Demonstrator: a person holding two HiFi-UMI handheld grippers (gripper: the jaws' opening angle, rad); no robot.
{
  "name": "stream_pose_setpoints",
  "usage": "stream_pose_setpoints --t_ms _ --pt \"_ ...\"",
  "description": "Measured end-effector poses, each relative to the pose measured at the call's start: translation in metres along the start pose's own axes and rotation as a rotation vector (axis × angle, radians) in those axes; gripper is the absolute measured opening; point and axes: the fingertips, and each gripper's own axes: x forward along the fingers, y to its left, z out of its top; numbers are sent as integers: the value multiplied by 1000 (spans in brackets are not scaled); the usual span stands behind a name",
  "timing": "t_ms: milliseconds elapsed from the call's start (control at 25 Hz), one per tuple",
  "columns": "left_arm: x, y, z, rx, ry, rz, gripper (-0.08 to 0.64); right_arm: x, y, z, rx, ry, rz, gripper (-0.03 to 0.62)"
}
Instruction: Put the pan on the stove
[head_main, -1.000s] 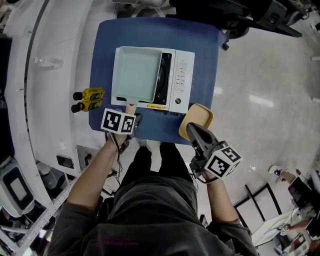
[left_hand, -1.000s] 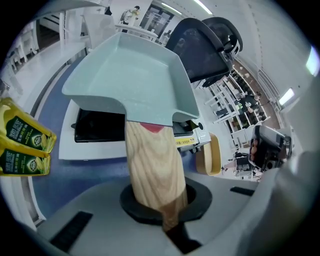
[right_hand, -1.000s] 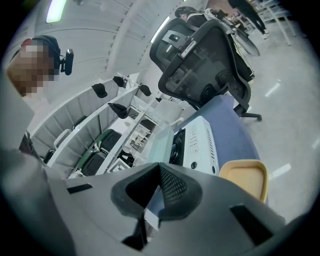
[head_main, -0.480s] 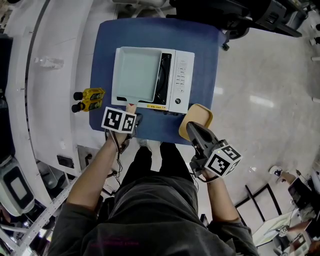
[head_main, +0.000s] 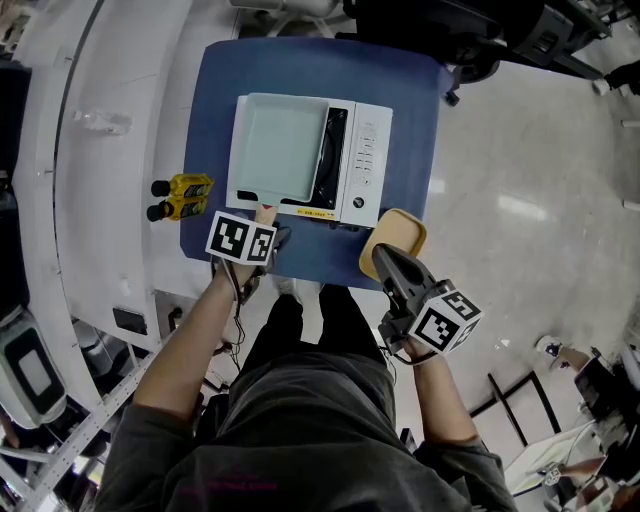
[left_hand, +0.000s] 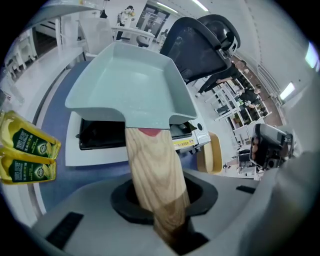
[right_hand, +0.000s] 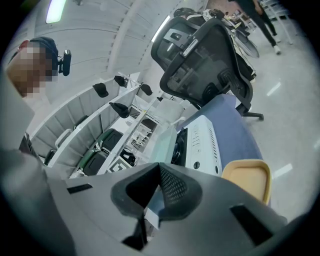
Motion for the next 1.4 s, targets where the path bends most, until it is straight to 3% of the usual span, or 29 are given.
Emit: stream_pose_setpoints --t_ms 560,800,1200,1400 --pt "-25 5 0 22 -53 36 249 1 22 -3 -36 -5 7 3" --pt "-46 5 -2 52 -97 55 262 0 36 -7 -60 -9 12 3" --pt "-108 -7 3 132 -271 70 261 1 68 -21 -107 -13 17 3" --pt "-142 -16 0 179 -371 75 221 -1 86 -29 -134 -24 19 2"
